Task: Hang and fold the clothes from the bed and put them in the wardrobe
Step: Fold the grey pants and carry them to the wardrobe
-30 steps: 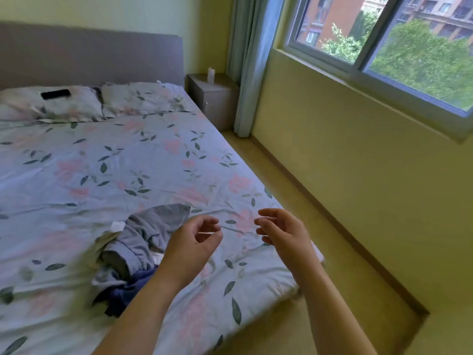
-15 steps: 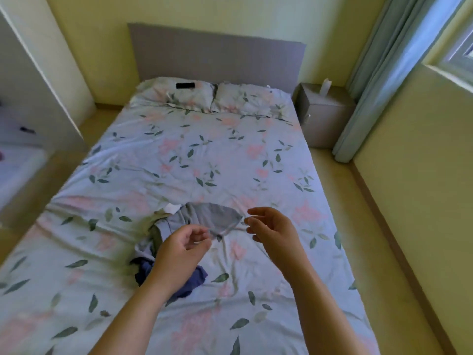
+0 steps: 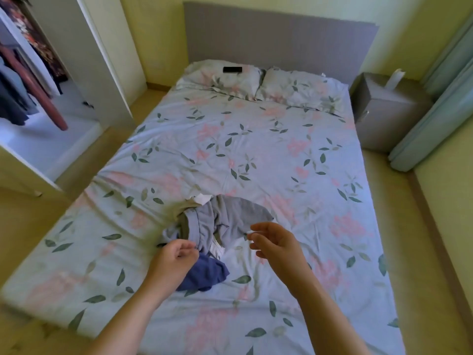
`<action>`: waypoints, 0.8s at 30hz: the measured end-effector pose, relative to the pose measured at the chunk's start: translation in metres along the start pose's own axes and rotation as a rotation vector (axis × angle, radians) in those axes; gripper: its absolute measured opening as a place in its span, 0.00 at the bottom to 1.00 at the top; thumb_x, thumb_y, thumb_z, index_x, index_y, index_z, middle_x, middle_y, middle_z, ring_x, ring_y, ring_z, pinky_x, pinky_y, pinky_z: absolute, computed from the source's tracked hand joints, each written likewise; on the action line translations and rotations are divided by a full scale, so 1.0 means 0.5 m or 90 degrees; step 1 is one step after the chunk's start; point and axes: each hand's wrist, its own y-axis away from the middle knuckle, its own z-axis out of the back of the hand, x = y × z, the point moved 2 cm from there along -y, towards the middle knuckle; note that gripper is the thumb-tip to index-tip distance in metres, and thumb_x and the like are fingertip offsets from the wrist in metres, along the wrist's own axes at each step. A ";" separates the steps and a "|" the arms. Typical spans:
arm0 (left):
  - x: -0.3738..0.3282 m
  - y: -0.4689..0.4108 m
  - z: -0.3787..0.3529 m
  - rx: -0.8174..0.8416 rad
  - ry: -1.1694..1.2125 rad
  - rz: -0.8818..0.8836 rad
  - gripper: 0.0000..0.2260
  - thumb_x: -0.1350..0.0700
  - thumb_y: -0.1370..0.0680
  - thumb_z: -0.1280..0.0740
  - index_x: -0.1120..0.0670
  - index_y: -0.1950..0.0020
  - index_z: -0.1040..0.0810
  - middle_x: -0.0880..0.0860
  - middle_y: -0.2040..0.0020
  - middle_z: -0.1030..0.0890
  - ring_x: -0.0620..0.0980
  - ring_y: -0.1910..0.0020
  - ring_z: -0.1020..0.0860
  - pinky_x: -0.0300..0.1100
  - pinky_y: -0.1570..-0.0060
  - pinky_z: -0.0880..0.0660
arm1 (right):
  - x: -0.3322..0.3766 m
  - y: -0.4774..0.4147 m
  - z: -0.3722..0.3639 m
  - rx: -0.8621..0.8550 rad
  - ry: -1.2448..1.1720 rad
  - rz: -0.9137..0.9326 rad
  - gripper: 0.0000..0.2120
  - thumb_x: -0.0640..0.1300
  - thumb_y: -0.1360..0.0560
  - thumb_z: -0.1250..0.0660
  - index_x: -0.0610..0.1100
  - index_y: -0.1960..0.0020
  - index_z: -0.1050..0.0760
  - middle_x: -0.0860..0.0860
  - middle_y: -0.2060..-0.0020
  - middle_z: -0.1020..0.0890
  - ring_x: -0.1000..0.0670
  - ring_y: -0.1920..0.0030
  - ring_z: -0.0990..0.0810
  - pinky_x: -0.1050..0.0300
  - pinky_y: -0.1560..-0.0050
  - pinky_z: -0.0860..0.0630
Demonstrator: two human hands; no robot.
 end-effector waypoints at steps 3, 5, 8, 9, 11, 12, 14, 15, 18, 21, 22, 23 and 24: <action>0.033 -0.074 0.012 -0.013 -0.016 0.039 0.06 0.61 0.24 0.32 0.54 0.47 0.20 0.53 0.52 0.17 0.52 0.50 0.21 0.44 0.50 0.26 | -0.004 -0.038 -0.013 0.006 0.022 0.002 0.07 0.42 0.22 0.34 0.49 0.45 0.22 0.52 0.54 0.15 0.54 0.55 0.16 0.52 0.47 0.19; 0.057 -0.131 0.016 -0.017 -0.012 0.057 0.05 0.61 0.24 0.32 0.53 0.49 0.21 0.53 0.53 0.17 0.53 0.50 0.20 0.43 0.53 0.26 | -0.013 -0.072 -0.024 -0.005 0.030 -0.001 0.07 0.42 0.22 0.34 0.49 0.46 0.22 0.52 0.54 0.15 0.55 0.56 0.16 0.53 0.48 0.19; 0.100 -0.211 0.015 -0.022 -0.017 0.092 0.05 0.61 0.24 0.32 0.52 0.52 0.21 0.53 0.55 0.17 0.54 0.51 0.19 0.42 0.55 0.27 | -0.039 -0.124 -0.048 -0.015 0.054 -0.026 0.08 0.41 0.22 0.34 0.46 0.44 0.22 0.51 0.54 0.16 0.54 0.55 0.16 0.53 0.48 0.19; 0.115 -0.237 0.013 -0.026 -0.020 0.103 0.05 0.61 0.24 0.32 0.51 0.54 0.22 0.54 0.55 0.17 0.54 0.52 0.19 0.43 0.55 0.27 | -0.050 -0.143 -0.057 -0.012 0.061 -0.028 0.08 0.40 0.22 0.34 0.46 0.43 0.22 0.51 0.54 0.16 0.53 0.55 0.16 0.53 0.48 0.19; 0.146 -0.287 0.009 -0.031 -0.037 0.125 0.05 0.61 0.24 0.32 0.51 0.56 0.22 0.54 0.57 0.17 0.55 0.53 0.19 0.45 0.53 0.26 | -0.073 -0.178 -0.076 -0.008 0.066 -0.038 0.08 0.40 0.22 0.35 0.45 0.44 0.22 0.50 0.54 0.16 0.52 0.55 0.17 0.54 0.49 0.19; 0.161 -0.311 0.007 -0.039 -0.049 0.133 0.05 0.61 0.25 0.32 0.51 0.56 0.21 0.53 0.58 0.18 0.56 0.53 0.19 0.46 0.52 0.25 | -0.085 -0.194 -0.084 -0.008 0.066 -0.043 0.08 0.40 0.22 0.35 0.46 0.44 0.22 0.50 0.54 0.16 0.52 0.55 0.17 0.54 0.49 0.19; 0.199 -0.347 0.002 -0.053 -0.079 0.148 0.03 0.61 0.25 0.32 0.54 0.53 0.20 0.53 0.59 0.19 0.56 0.54 0.20 0.46 0.51 0.25 | -0.112 -0.221 -0.098 -0.004 0.064 -0.054 0.07 0.40 0.22 0.35 0.48 0.45 0.22 0.50 0.54 0.15 0.53 0.56 0.17 0.54 0.49 0.19; 0.219 -0.362 -0.002 -0.059 -0.088 0.157 0.04 0.60 0.25 0.32 0.56 0.51 0.20 0.53 0.58 0.19 0.56 0.54 0.21 0.45 0.51 0.25 | -0.127 -0.233 -0.103 -0.003 0.064 -0.059 0.07 0.40 0.22 0.35 0.48 0.46 0.22 0.51 0.54 0.15 0.53 0.56 0.17 0.53 0.49 0.19; 0.276 -0.407 -0.016 -0.070 -0.102 0.171 0.08 0.60 0.24 0.31 0.59 0.47 0.20 0.54 0.54 0.19 0.55 0.53 0.22 0.43 0.52 0.27 | -0.167 -0.276 -0.113 -0.008 0.065 -0.075 0.07 0.40 0.22 0.35 0.46 0.45 0.22 0.50 0.54 0.15 0.52 0.56 0.16 0.53 0.49 0.19; 0.322 -0.455 -0.031 -0.065 -0.113 0.175 0.11 0.58 0.24 0.30 0.60 0.42 0.21 0.53 0.52 0.21 0.50 0.52 0.24 0.39 0.51 0.32 | -0.207 -0.317 -0.124 -0.003 0.069 -0.089 0.08 0.39 0.22 0.36 0.46 0.45 0.22 0.50 0.54 0.16 0.53 0.57 0.17 0.58 0.51 0.20; 0.339 -0.472 -0.037 -0.064 -0.113 0.178 0.13 0.57 0.24 0.30 0.60 0.41 0.22 0.53 0.51 0.21 0.50 0.50 0.24 0.39 0.50 0.32 | -0.222 -0.330 -0.130 -0.003 0.068 -0.092 0.08 0.38 0.21 0.36 0.46 0.45 0.22 0.50 0.54 0.16 0.53 0.57 0.17 0.59 0.52 0.20; 0.357 -0.488 -0.041 -0.066 -0.118 0.181 0.14 0.56 0.24 0.30 0.60 0.40 0.23 0.54 0.49 0.20 0.51 0.49 0.23 0.40 0.48 0.31 | -0.239 -0.341 -0.135 -0.004 0.068 -0.096 0.08 0.38 0.21 0.36 0.46 0.45 0.22 0.50 0.54 0.16 0.53 0.57 0.17 0.59 0.52 0.20; 0.374 -0.503 -0.046 -0.070 -0.128 0.184 0.16 0.55 0.24 0.29 0.60 0.39 0.23 0.55 0.46 0.19 0.53 0.46 0.23 0.42 0.46 0.30 | -0.255 -0.350 -0.140 -0.004 0.068 -0.101 0.08 0.38 0.21 0.37 0.46 0.45 0.22 0.50 0.54 0.16 0.53 0.56 0.17 0.60 0.53 0.20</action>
